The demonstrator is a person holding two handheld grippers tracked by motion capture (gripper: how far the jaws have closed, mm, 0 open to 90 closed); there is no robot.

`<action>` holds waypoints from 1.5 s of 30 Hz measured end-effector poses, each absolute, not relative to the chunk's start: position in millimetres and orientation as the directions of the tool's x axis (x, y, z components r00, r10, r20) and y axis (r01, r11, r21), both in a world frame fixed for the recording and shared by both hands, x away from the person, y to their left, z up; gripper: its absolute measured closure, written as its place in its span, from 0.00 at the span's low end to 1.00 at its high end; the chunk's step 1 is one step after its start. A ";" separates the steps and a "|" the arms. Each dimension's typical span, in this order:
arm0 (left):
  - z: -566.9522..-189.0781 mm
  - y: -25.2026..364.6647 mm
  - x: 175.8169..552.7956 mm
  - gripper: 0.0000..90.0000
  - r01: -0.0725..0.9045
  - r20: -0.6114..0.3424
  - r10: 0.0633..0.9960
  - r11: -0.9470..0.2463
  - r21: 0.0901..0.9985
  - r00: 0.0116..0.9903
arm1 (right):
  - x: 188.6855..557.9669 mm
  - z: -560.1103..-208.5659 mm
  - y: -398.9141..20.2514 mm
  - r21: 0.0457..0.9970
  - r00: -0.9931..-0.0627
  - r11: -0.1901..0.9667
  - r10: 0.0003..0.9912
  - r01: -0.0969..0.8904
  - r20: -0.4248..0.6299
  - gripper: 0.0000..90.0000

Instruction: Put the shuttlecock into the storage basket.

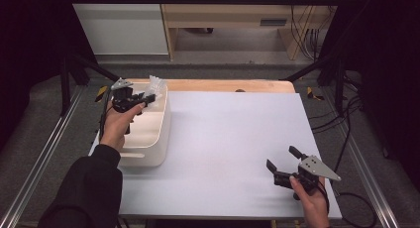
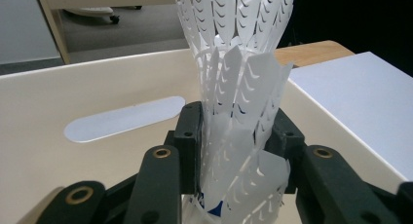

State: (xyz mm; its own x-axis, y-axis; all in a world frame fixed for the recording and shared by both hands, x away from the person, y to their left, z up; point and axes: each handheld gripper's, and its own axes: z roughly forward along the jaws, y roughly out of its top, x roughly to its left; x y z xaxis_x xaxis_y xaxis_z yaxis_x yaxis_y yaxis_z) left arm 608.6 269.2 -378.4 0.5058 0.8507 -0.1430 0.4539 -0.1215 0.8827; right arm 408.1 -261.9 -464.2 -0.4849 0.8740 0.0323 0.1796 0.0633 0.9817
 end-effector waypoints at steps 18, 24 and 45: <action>-380.1 268.2 609.0 0.71 0.461 -0.134 0.853 -0.136 0.877 0.505 | 408.3 -464.6 -261.5 0.981 -0.487 0.068 0.873 0.181 0.029 0.05; -380.0 268.2 608.8 0.71 0.461 -0.132 0.853 -0.138 0.877 0.505 | 408.5 -464.8 -261.2 0.981 -0.489 0.071 0.872 0.180 0.026 0.05; -379.9 268.2 608.8 0.71 0.456 -0.135 0.852 -0.131 0.880 0.506 | 408.6 -464.9 -260.7 0.981 -0.487 0.071 0.873 0.181 0.026 0.05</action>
State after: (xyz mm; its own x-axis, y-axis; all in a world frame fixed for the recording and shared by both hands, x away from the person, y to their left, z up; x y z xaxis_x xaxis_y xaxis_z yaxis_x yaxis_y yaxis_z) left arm 608.8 268.2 -379.9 0.5063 0.8517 -0.1354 0.4563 -0.1314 0.8800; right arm 408.6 -260.7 -464.9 -0.4869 0.8731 0.0264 0.1810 0.0713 0.9809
